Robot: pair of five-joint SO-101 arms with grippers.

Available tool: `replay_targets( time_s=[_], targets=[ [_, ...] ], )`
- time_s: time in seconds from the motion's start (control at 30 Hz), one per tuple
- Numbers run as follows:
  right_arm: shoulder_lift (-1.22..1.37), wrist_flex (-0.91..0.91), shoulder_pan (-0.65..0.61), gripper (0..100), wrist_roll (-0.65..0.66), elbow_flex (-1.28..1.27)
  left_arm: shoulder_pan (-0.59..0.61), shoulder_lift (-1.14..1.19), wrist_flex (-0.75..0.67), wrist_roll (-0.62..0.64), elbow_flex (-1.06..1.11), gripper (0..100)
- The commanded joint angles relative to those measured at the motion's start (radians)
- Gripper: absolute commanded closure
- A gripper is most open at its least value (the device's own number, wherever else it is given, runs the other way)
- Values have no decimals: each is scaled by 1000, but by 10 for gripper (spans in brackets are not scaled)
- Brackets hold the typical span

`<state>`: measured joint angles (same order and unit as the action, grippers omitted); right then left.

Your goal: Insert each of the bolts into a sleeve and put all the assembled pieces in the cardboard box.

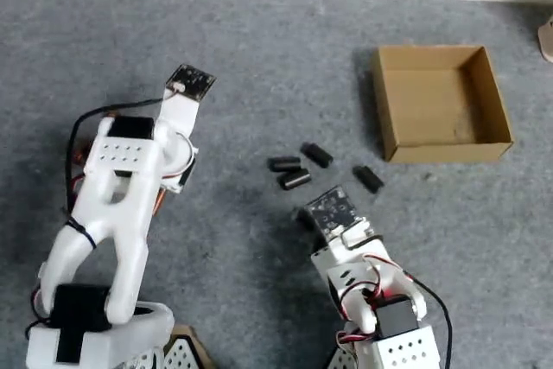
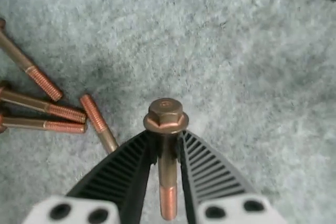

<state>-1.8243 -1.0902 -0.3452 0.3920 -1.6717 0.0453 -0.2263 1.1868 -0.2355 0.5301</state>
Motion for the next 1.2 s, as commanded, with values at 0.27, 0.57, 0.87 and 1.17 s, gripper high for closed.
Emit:
replay_targets(
  time_s=[0.27, 0.57, 0.87, 1.17],
  targets=[
    [321, 59, -42, 878, 38, 110, -13, -65, -133, 8, 70, 996],
    [757, 74, -42, 876, 140, 533, -12, -67, -261, 6, 159, 996],
    [955, 50, -125, 875, 249, 662, -12, -67, -265, 3, 159, 996],
    [1079, 47, -140, 875, 368, 717, -10, -67, -267, 2, 162, 996]
  ],
)
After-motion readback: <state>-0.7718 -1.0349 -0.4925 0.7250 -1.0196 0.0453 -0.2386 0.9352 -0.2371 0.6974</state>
